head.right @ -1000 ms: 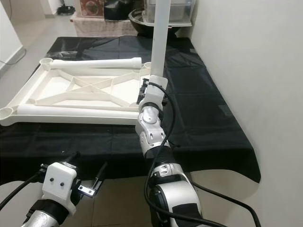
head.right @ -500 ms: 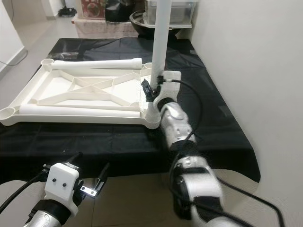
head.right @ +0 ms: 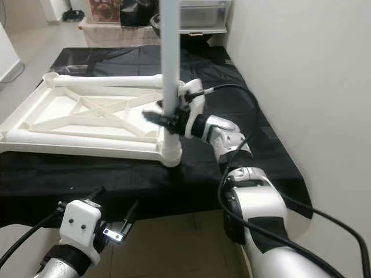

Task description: Building children table

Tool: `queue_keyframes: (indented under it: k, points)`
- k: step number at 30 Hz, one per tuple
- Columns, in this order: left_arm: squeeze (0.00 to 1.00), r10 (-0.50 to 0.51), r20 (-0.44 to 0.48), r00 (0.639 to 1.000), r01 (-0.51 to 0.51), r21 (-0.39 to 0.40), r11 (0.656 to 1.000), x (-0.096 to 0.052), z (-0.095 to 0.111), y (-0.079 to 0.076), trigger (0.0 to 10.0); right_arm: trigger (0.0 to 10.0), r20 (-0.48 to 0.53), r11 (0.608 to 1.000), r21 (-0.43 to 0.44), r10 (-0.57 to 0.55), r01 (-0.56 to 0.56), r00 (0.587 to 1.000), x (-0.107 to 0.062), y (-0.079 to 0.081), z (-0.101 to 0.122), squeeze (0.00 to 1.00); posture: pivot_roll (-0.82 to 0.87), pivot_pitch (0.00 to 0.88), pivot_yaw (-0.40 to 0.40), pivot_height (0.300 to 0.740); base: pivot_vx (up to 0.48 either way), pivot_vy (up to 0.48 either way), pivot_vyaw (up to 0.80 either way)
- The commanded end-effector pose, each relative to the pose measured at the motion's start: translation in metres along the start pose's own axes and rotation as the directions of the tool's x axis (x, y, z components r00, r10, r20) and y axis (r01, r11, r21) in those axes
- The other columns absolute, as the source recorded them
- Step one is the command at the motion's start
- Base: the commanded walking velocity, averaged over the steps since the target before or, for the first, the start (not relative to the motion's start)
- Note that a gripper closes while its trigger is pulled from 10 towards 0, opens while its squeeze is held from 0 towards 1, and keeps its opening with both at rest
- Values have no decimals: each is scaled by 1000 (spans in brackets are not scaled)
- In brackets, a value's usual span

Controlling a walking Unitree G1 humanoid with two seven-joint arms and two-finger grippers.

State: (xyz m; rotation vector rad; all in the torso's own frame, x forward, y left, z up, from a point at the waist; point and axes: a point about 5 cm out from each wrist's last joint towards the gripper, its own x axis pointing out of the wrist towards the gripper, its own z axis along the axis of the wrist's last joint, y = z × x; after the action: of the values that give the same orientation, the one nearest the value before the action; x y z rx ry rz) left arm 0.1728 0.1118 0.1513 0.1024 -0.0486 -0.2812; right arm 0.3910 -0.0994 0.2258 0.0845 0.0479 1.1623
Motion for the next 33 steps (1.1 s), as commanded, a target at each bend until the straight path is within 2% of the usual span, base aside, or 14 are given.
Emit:
queue_keyframes:
  k: [1,7,8,18,21,23,24,25,26,29,30,31,32,33]
  points:
    - [0,11,-13,1000,-11,9,1000,-3,-1,1,10000,10000,-41,997,-7,83,-83,996,9,7,-3,0,129,117,-57,740,0,0,0]
    - [0,13,-13,1000,-13,9,1000,-3,-1,1,10000,10000,-49,990,-16,137,-138,989,11,10,-1,0,129,117,-57,740,0,0,0]
    - [0,9,-12,1000,-9,8,1000,-2,-1,0,10000,0,-13,982,-9,190,-190,982,14,14,4,0,132,118,-50,740,0,0,0]
    - [0,6,-12,1000,-6,8,1000,-1,-1,0,10000,0,37,975,9,223,-223,974,14,17,-5,0,129,115,-46,740,0,0,0]
    - [0,5,-12,1000,-5,8,1000,-1,-1,-1,10000,0,45,991,2,135,-135,990,15,13,-9,0,129,115,-46,740,0,0,0]
    - [0,8,-10,1000,-8,8,1000,-1,-1,-1,10000,0,36,992,-43,-119,121,992,18,3,-12,0,129,115,-46,740,0,0,0]
    - [0,8,-10,1000,-8,8,1000,-1,-1,-1,10000,0,36,992,-43,-119,121,992,18,3,-12,0,129,115,-46,740,0,0,0]
    - [0,10,-9,1000,-10,8,1000,0,-1,0,10000,0,41,979,-55,-194,196,980,18,0,-12,0,129,115,-46,740,0,0,0]
    - [0,11,-8,1000,-11,7,1000,0,-1,0,10000,0,58,935,-46,-350,352,935,15,-7,-13,0,113,115,-44,740,0,0,0]
    - [0,12,-8,1000,-11,7,1000,1,-1,0,10000,0,69,896,-33,-440,443,896,12,-12,-13,0,113,115,-44,740,0,0,0]
    - [0,12,-9,1000,-12,5,1000,1,-2,0,10000,0,66,753,-31,-655,658,753,1,-23,-18,0,100,109,-38,740,0,0,0]
    - [0,12,-9,1000,-12,4,1000,2,-3,0,10000,0,66,623,-33,-779,782,623,-8,-30,-22,0,100,109,-38,740,0,0,0]
    - [0,13,-9,1000,-13,5,1000,3,-4,0,10000,0,62,460,-10,-886,888,460,-19,-34,-27,0,92,102,-38,740,0,0,0]
    - [0,13,-9,1000,-13,5,1000,3,-4,0,10000,0,62,460,-10,-886,888,460,-19,-34,-27,0,92,102,-38,740,0,0,0]
